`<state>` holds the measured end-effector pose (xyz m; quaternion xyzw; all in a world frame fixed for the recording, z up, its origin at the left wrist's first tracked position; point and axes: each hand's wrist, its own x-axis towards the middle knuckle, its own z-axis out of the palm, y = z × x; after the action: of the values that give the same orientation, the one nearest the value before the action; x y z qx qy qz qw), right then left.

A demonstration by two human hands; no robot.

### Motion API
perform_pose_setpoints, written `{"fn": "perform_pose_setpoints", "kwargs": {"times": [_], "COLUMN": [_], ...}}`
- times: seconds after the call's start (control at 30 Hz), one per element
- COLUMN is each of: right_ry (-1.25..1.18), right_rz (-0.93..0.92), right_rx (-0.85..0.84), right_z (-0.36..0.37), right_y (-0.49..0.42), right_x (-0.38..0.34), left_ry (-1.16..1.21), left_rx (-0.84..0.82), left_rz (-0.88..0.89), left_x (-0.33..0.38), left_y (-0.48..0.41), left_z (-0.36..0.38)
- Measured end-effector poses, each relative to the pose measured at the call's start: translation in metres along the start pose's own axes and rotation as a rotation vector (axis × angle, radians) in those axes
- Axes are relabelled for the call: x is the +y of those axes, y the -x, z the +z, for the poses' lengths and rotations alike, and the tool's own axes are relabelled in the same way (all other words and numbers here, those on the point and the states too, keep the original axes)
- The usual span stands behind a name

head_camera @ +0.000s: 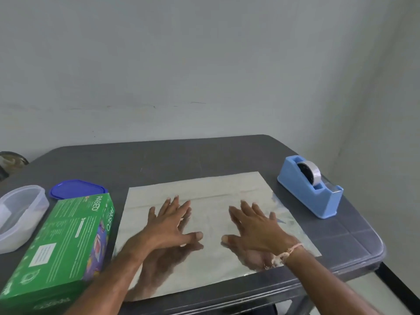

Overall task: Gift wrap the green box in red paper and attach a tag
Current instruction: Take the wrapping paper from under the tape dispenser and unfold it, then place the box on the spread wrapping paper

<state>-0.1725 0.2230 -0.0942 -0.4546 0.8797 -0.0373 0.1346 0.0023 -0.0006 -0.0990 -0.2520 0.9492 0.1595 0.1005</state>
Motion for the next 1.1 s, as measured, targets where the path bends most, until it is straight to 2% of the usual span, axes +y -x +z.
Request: {"fn": "perform_pose_setpoints", "kwargs": {"times": [0.23, 0.37, 0.43, 0.53, 0.63, 0.67, 0.7, 0.77, 0.83, 0.97, 1.1], "right_ry": [0.001, -0.043, -0.127, -0.25, -0.349, -0.363, -0.378, -0.374, -0.304, -0.243, -0.465], "right_rz": [0.0, -0.051, -0.13, -0.253, -0.345, -0.37, -0.398, -0.445, -0.486, -0.475, -0.423], "right_rx": [-0.07, 0.025, 0.09, 0.123, 0.088, 0.064, 0.039, 0.002, -0.011, 0.0, -0.039], "right_z": [-0.004, -0.013, -0.017, -0.018, -0.015, -0.011, -0.006, 0.004, 0.014, 0.019, 0.019], "right_y": [0.01, 0.012, 0.011, 0.005, 0.0, -0.002, -0.003, -0.004, -0.004, -0.001, 0.002], "right_x": [-0.007, -0.028, -0.049, -0.087, -0.127, -0.139, -0.152, -0.169, -0.181, -0.187, -0.179], "left_ry": [0.048, 0.074, 0.112, 0.11, 0.06, 0.042, 0.029, 0.048, 0.127, 0.213, 0.218], "left_rx": [-0.004, 0.047, 0.144, 0.416, 0.718, 0.758, 0.735, 0.56, 0.437, 0.42, 0.517], "left_rz": [0.003, 0.004, 0.005, -0.031, -0.211, -0.312, -0.428, -0.621, -0.697, -0.72, -0.744], "left_x": [-0.005, -0.003, 0.0, -0.003, -0.033, -0.046, -0.061, -0.082, -0.095, -0.099, -0.092], "left_y": [0.012, 0.017, 0.026, 0.05, 0.084, 0.097, 0.111, 0.131, 0.144, 0.146, 0.15], "left_z": [0.005, 0.005, -0.002, -0.019, -0.032, -0.035, -0.038, -0.039, -0.038, -0.047, -0.059]}}
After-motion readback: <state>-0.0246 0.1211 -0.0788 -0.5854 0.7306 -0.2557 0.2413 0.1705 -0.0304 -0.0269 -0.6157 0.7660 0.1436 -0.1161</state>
